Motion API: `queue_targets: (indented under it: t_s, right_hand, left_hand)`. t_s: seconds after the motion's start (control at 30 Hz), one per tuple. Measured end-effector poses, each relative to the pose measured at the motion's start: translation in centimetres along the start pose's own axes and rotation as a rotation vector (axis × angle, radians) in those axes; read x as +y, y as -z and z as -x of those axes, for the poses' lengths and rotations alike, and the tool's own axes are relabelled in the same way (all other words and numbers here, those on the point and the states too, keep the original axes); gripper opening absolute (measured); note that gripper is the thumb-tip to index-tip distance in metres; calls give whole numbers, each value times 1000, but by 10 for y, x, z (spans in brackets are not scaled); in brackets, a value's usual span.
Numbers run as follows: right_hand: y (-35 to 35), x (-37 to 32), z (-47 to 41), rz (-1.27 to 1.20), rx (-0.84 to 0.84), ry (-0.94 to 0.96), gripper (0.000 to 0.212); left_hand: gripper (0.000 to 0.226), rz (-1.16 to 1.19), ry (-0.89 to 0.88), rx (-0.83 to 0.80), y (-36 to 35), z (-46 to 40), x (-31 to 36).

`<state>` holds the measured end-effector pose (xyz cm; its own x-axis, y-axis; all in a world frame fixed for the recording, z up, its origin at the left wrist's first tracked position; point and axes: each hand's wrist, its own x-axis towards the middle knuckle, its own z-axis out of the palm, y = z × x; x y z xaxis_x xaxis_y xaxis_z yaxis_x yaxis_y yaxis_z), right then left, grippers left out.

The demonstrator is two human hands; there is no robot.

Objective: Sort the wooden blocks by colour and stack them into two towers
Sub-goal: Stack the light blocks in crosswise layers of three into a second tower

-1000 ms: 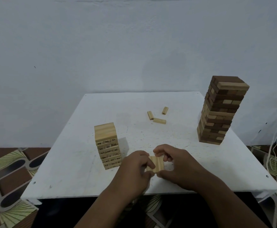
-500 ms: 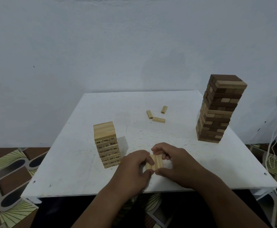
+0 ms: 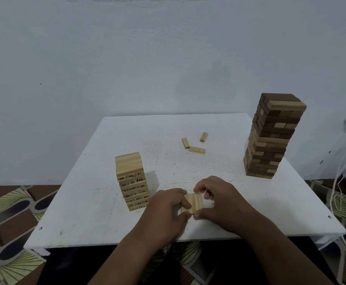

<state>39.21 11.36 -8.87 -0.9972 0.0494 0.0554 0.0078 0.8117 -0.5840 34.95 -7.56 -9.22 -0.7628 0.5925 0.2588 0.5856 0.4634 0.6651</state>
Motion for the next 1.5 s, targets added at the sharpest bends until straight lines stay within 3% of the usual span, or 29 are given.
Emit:
queue_targets:
  t_s: [0.23,0.4,0.63,0.83,1.0,1.27,1.5]
  right_hand:
    - [1,3,0,13,-16,-17,40]
    - [1,4,-1,36,-36,-22,39]
    - [0,2,2,17,-55,-9,42]
    - [0,-3,5,-34,-32,7,32]
    - [21,-12,10,-105,44,13,41]
    - [78,-56,11,-153,147,188,37]
    - [99,-104,-13,-163,129,362,38]
  left_hand:
    - [9,-36,3,-22,0,0,0]
    - [13,-23,86,-51,-1,0,-3]
    - [11,1,14,-42,-1,1,-2]
    - [38,81,120,-52,-1,6,1]
    - [44,162,71,43,9,3,15]
    - [46,90,-111,140,56,-11,56]
    - [49,61,-132,179,119,-11,66]
